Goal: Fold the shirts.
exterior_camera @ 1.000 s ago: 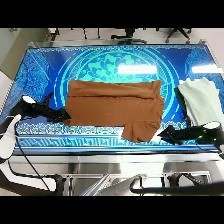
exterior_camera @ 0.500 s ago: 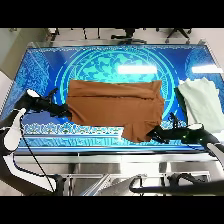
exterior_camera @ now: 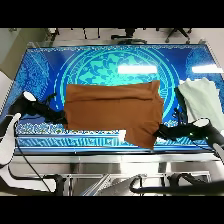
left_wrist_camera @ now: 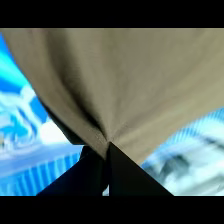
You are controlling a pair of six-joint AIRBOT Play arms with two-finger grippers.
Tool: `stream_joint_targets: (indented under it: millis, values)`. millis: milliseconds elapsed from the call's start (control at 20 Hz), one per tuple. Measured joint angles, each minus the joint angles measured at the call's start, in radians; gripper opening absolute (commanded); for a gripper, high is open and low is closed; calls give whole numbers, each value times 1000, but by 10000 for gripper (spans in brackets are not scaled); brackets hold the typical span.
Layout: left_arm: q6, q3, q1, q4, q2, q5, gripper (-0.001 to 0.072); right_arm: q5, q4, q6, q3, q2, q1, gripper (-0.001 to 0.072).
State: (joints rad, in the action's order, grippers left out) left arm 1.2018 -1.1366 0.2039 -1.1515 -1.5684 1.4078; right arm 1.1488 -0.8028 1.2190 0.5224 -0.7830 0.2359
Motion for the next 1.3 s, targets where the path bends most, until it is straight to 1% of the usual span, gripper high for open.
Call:
stream_joint_targets:
  millis: [100, 200, 300, 450, 600, 750, 950, 1150, 1300]
  values:
    - [15, 77, 2, -57, 64, 22, 13, 72, -121, 84, 3, 96, 28, 20]
    - [22, 149, 2, -88, 127, 34, 13, 134, -189, 134, 5, 187, 47, 20]
    - [29, 214, 2, -114, 188, 41, 13, 164, -230, 166, 6, 259, 57, 20]
    - [37, 256, 2, -130, 249, 45, 13, 177, -251, 172, 8, 303, 64, 20]
    - [41, 195, -2, -121, 271, 50, 13, 124, -168, 101, 52, 284, 66, 20]
    - [45, 64, -5, -97, 240, 51, 13, 62, -53, 13, 162, 187, 64, 21]
    - [45, -113, -8, -1, 118, 51, 13, 9, 61, -95, 348, -51, 48, 21]
    - [45, -280, -22, 65, -57, 32, 14, -33, 117, -179, 525, -311, 34, 22]
    - [45, -383, -40, 83, -187, 29, 14, -56, 134, -224, 602, -459, 27, 22]
